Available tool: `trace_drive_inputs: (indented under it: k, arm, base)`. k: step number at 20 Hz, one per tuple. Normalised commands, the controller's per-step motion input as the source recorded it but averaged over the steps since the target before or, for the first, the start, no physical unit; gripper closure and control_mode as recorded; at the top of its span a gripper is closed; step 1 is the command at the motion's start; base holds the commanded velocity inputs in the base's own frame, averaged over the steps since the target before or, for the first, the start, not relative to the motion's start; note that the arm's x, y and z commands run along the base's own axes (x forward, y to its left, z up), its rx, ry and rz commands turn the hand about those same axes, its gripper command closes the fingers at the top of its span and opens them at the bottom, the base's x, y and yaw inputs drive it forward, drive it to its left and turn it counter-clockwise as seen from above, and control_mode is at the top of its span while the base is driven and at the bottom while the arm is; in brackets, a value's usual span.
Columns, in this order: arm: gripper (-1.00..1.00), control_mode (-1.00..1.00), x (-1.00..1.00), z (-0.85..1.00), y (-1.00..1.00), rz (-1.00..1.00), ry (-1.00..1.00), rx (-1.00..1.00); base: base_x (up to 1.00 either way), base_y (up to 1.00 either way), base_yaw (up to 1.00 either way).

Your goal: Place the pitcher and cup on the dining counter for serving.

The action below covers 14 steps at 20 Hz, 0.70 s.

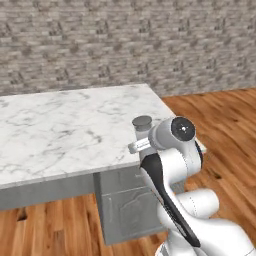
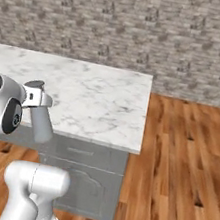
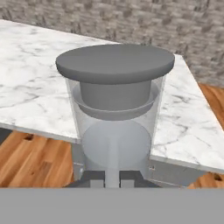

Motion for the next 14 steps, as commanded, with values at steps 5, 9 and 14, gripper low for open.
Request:
trace_drive_inputs:
  k: [5,9,14]
  arm:
    - [1.00,1.00,0.00,0.00,0.00,0.00,0.00,0.00]
    - [1.00,-1.00,0.75,0.01,0.00,0.22,-0.07,0.17]
    - [1.00,-1.00,1.00,0.00,0.00,0.30,-0.04,0.23]
  base:
    - [1.00,0.00,0.22]
    - [0.25,0.00,0.07]
    - [0.00,0.00,0.00]
